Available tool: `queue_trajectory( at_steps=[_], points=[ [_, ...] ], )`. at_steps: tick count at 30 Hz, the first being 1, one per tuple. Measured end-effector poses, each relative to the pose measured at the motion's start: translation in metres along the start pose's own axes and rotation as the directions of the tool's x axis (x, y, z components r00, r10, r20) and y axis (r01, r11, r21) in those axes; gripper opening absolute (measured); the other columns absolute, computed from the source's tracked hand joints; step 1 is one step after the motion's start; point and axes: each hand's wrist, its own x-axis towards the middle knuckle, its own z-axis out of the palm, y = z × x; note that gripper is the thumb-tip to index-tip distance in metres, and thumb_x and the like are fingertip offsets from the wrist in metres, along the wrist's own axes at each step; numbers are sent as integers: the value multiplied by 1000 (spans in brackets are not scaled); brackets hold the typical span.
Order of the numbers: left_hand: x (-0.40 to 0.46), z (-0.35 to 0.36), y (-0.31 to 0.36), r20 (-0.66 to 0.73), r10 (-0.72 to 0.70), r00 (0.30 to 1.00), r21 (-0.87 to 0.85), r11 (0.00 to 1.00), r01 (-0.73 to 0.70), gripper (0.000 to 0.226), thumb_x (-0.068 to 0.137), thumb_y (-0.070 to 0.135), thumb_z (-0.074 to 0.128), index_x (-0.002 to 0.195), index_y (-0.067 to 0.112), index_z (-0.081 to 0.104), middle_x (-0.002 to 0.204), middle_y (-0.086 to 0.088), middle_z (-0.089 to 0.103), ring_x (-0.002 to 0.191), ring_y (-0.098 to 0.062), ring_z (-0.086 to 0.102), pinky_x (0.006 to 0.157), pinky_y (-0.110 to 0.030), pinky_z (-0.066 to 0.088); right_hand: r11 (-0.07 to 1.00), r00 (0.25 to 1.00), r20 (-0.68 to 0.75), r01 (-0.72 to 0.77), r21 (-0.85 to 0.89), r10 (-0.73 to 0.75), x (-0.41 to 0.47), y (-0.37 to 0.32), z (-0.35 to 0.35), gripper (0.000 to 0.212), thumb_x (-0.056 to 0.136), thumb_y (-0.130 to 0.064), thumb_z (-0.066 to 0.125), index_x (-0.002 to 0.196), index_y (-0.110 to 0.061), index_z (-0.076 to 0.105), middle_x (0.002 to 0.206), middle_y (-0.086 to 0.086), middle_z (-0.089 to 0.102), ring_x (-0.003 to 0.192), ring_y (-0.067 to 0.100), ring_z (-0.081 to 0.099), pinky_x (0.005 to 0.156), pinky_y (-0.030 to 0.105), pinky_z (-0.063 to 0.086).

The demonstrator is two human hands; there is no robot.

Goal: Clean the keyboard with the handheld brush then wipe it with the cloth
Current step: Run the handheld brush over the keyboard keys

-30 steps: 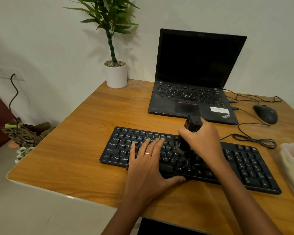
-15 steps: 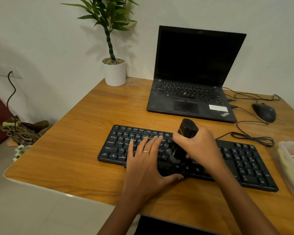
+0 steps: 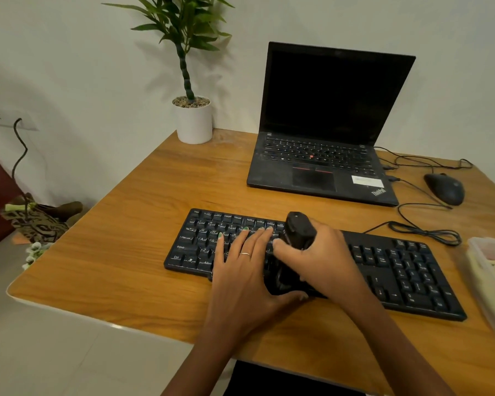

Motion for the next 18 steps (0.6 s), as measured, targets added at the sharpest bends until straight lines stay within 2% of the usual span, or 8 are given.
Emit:
queue_trajectory(
  at_steps=[1,5,6,9,10,13,14,18],
  points=[
    [0,0,0,0,5,1000,0,1000,-5,108,64,95,37,143,22,40,144,8,46,137,-15,35,116,-51,13,999,1000,1,14,-29,-14,0,0,0,16,82,-27,65,74,-22,52,71,-3,59,68,11,59,54,23,48],
    [-1,-1,1,-2,6,1000,26,1000,-6,109,64,94,35,143,20,40,142,6,49,135,-17,38,114,-51,14,1000,967,-254,17,-18,-21,12,6,-7,18,79,-26,66,71,-15,55,66,0,59,62,16,58,52,25,47],
    [-1,-1,1,-6,4,1000,19,1000,-4,109,64,94,35,143,20,40,142,6,48,136,-17,37,115,-51,13,999,972,-232,27,-19,-31,11,5,-5,18,79,-27,66,72,-15,54,66,1,59,63,17,58,54,28,48],
    [-1,0,-1,-8,8,1000,4,1000,-8,107,64,94,38,142,21,41,144,8,47,137,-16,35,116,-51,12,997,999,-6,43,-62,-43,4,-4,-1,17,81,-29,65,75,-17,55,71,1,60,68,16,58,60,33,51],
    [-1,0,-1,-6,12,1000,11,1000,-12,107,64,94,37,142,21,41,143,7,48,136,-16,36,115,-50,12,997,999,-8,43,-64,-43,5,-3,-4,18,81,-29,65,74,-17,55,71,1,61,68,16,60,59,34,52],
    [-1,0,0,1,10,1000,43,999,-10,108,64,95,32,142,20,42,141,6,50,134,-18,40,113,-50,13,998,977,-213,17,-65,-31,12,5,-10,20,80,-27,67,71,-13,55,67,2,60,64,19,61,54,32,50],
    [-1,0,1,1,8,1000,42,999,-8,109,64,95,31,142,20,41,141,6,50,134,-18,40,113,-50,13,998,973,-228,24,-64,-38,11,6,-9,21,80,-27,67,71,-13,54,66,2,59,62,19,59,53,31,48],
    [0,-1,0,7,8,1000,24,1000,-8,108,64,95,35,143,22,40,143,8,47,136,-17,37,115,-50,11,998,997,-52,46,-54,-49,7,3,-6,19,81,-27,66,75,-12,56,68,4,61,62,19,59,52,31,50]
  ],
)
